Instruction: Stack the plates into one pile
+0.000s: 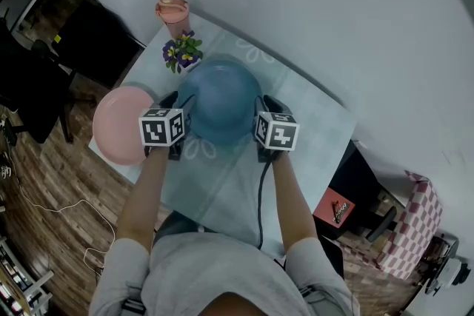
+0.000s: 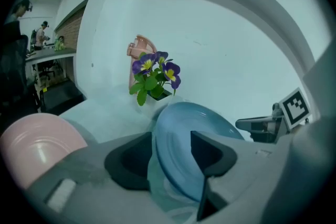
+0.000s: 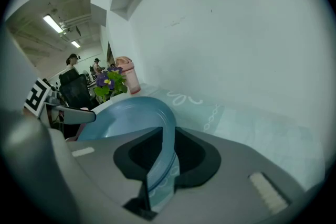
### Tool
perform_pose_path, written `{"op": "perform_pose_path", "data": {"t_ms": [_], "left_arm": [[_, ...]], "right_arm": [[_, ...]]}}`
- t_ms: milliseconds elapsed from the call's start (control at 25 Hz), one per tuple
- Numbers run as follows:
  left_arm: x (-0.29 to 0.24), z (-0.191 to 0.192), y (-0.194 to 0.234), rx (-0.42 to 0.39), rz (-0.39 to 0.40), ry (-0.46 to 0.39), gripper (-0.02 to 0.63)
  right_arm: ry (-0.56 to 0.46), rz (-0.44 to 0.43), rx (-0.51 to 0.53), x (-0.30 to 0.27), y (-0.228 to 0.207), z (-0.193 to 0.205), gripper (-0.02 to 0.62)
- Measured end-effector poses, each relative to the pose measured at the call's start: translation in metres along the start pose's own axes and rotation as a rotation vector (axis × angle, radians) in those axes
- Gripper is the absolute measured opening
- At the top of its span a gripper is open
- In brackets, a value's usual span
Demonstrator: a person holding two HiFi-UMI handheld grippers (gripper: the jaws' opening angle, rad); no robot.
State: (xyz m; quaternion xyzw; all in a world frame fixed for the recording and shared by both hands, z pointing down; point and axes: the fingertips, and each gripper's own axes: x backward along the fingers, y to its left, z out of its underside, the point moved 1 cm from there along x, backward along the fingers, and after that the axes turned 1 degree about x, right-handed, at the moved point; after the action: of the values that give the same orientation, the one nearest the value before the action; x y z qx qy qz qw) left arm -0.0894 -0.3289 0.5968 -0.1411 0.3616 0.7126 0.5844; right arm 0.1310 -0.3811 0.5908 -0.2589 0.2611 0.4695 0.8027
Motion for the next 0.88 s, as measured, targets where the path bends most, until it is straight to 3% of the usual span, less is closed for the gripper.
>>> {"op": "perform_pose_path", "data": {"t_ms": [80,160,200,400,880], "left_arm": [[0.005,-0.005,0.000,-0.026,-0.009,-0.021,0.233],[0.012,-0.009,-0.002,-0.056,-0.010,-0.045,0.219],[0.017,-0.012,-0.003,-0.077,-0.010,-0.061,0.182],[0.050,-0.035,-0.015,-0.225,-0.025,-0.179,0.011],[0.158,-0.085,-0.050,-0.376,0.046,-0.471,0.005]], "right_arm": [[-0.023,-0.019,-0.007,0.005,0.006,-0.005,0.069],[-0.055,-0.047,-0.025,0.013,0.013,-0.012,0.024],[-0.075,-0.065,-0.034,0.017,0.018,-0.015,0.000],[-0.215,-0.124,-0.033,0.045,0.042,-0.043,0.000],[-0.478,-0.126,0.077,0.125,0.093,-0.096,0.000]]}}
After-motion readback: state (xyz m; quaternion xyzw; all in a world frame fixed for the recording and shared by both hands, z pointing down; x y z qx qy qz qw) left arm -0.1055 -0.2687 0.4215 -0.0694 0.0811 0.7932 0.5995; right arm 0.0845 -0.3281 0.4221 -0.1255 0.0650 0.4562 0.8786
